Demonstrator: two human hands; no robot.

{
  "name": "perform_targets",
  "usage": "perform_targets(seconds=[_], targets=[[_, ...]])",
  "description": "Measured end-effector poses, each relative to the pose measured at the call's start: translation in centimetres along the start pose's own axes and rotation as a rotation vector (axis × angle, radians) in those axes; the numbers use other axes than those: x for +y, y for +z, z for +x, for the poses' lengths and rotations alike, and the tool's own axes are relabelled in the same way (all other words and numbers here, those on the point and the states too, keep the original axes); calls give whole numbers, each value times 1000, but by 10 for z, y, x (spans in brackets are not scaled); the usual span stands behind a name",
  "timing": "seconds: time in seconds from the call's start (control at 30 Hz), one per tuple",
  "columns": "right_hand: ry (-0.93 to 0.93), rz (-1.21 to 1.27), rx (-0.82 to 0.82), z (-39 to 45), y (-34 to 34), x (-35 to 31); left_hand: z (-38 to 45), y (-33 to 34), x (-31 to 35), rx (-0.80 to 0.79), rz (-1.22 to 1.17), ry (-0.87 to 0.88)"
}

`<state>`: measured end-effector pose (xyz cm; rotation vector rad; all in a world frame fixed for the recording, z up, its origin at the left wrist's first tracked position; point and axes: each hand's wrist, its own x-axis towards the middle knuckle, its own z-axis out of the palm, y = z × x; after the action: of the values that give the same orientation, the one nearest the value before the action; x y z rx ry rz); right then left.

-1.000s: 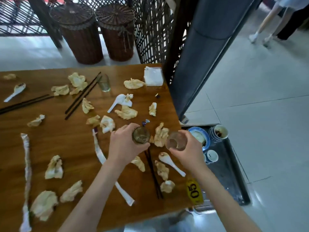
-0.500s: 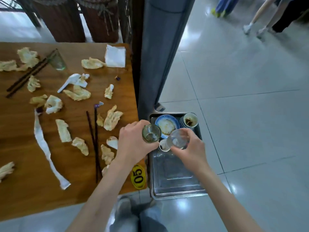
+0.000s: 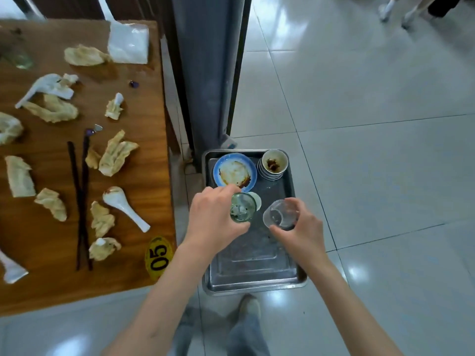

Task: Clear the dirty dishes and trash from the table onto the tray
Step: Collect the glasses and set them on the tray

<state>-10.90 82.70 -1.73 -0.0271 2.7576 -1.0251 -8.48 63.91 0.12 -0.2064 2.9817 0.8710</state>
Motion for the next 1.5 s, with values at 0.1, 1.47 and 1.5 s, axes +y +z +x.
perform_targets(seconds=[0.1,1.47,1.5], targets=[[-29,1,-58,6,11,27,-6,34,-4,22,51,-53],[-3,-68,-80,62,204,163,8,245,-134,37,155,-252],[-5,-66,-78,62,204,163,9,245,-134,37,159,-249]])
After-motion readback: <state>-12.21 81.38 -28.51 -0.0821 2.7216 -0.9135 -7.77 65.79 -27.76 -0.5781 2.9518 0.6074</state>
